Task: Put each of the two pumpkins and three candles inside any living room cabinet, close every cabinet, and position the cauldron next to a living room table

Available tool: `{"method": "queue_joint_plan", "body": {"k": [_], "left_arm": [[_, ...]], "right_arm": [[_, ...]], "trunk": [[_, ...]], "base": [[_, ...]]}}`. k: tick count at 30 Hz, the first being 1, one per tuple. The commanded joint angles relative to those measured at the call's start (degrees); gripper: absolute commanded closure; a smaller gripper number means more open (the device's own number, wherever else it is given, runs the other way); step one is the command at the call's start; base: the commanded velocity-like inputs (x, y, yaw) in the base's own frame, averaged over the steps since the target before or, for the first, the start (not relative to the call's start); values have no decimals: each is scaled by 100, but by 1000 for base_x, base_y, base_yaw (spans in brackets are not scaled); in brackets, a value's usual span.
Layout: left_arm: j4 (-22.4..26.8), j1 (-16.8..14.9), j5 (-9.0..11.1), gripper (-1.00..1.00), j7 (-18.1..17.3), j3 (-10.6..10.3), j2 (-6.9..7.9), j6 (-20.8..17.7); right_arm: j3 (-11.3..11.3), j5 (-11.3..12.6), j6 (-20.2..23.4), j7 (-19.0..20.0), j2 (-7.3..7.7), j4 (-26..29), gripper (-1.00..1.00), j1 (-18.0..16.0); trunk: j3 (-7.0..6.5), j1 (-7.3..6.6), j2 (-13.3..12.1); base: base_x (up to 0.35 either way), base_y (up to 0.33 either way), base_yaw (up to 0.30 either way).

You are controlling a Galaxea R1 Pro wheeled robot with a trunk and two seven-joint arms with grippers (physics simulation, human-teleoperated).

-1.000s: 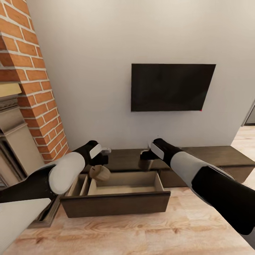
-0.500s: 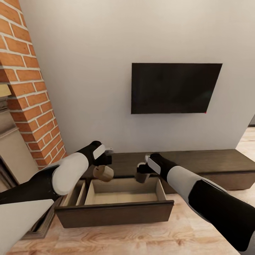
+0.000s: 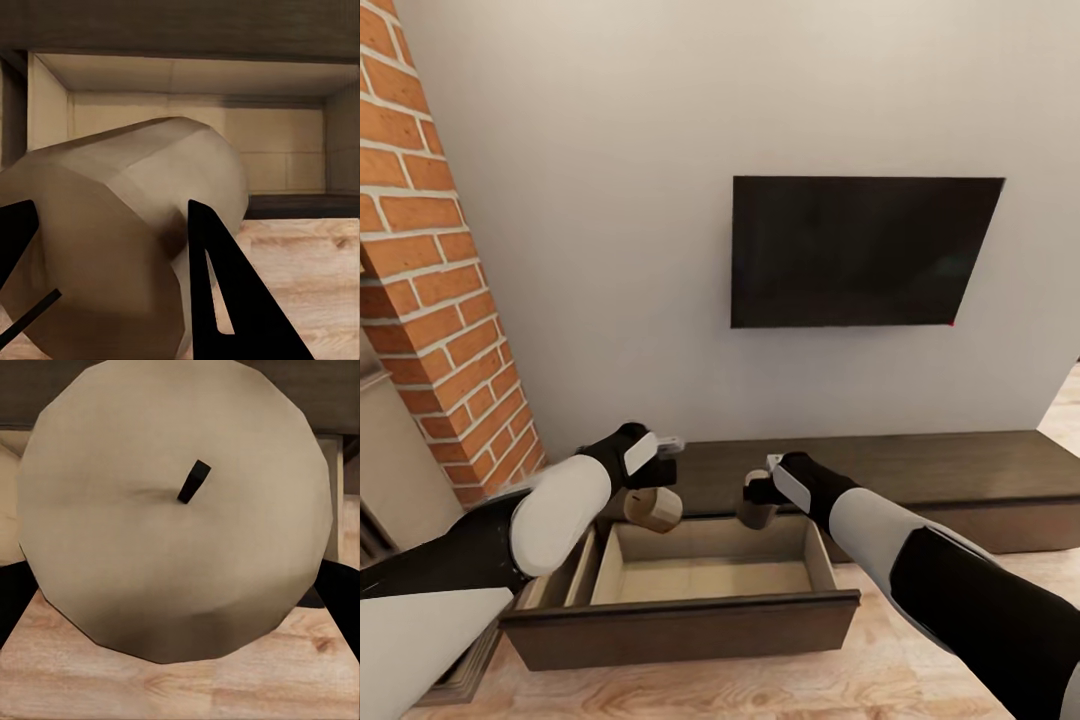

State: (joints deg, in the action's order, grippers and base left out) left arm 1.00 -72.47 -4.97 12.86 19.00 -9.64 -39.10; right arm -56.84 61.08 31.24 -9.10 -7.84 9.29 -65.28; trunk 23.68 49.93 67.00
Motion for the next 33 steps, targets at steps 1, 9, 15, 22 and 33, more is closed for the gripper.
{"method": "queue_joint_plan", "body": {"k": [1, 9, 15, 22, 33], "left_arm": [[14, 20, -56, 100, 13, 43, -1, -24], [14, 312, -56, 100, -7, 43, 6, 152], [14, 490, -56, 100, -11, 43, 0, 231], [14, 651, -56, 100, -10, 43, 4, 228], [14, 837, -56, 100, 10, 43, 55, 233]], "right_arm": [[-30, 48, 10, -47, 2, 13, 100, 6], [-28, 45, -54, -40, 2, 18, 100, 157], [-45, 53, -65, -39, -6, 37, 100, 497], [-42, 53, -59, -25, -5, 36, 100, 761], [-21, 15, -466, -15, 29, 44, 100, 867]], "trunk": [[5, 2, 5], [5, 2, 5], [5, 2, 5], [5, 2, 5], [5, 2, 5]], "base": [[165, 0, 0], [151, 0, 0], [130, 0, 0], [24, 0, 0], [1, 0, 0]]}}
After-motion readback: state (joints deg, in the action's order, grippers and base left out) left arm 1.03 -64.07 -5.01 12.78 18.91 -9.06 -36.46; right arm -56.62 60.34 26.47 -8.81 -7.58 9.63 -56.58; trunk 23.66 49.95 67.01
